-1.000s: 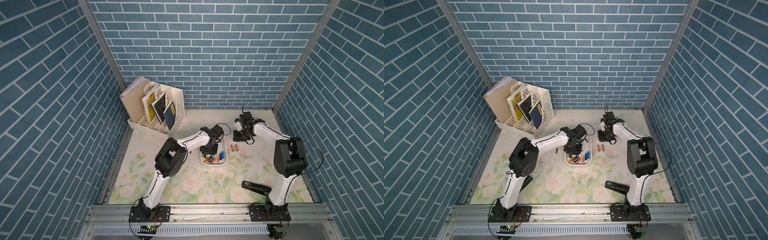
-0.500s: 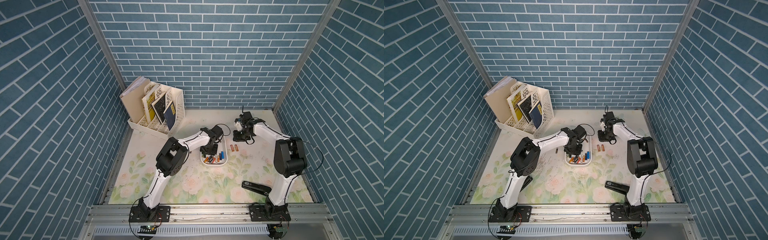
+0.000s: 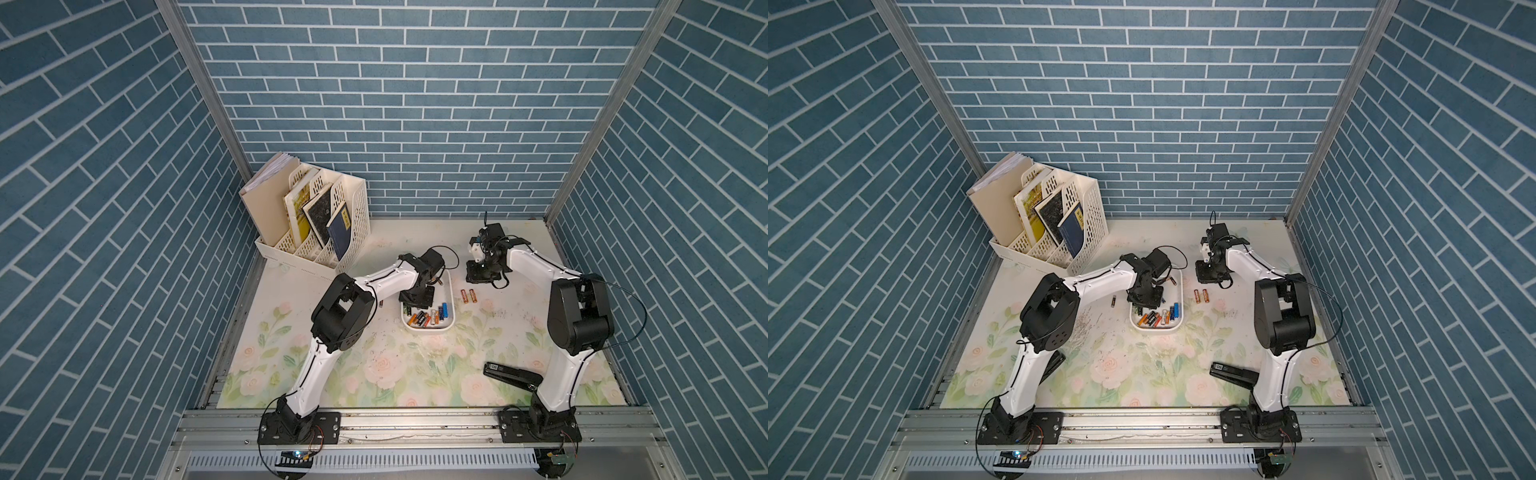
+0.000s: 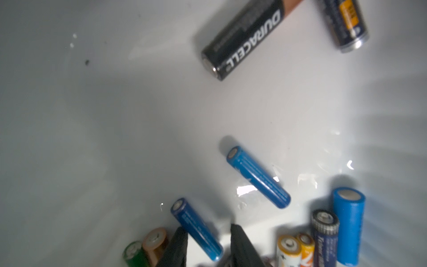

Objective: Take the batteries out of the storage box
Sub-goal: Pick up the battery from the storage box.

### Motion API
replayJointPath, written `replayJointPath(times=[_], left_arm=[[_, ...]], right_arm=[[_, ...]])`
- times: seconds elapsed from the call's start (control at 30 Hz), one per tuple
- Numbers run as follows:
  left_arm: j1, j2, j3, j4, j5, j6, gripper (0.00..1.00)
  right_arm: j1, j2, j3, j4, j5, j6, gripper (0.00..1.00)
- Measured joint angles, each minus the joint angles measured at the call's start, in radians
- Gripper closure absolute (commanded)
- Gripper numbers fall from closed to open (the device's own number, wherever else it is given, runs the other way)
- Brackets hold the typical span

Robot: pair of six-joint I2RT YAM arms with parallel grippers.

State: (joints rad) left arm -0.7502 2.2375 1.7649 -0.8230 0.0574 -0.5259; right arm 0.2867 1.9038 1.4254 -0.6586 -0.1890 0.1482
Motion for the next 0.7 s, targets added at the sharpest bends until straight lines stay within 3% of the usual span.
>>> replayJointPath(times=[0.7], left_arm=[[0.014,0.017,0.026,-0.005,-0.007,0.018,0.81]], right_arm=[[0.000,0.000,0.003,-0.002,-0.002,0.000,0.74]])
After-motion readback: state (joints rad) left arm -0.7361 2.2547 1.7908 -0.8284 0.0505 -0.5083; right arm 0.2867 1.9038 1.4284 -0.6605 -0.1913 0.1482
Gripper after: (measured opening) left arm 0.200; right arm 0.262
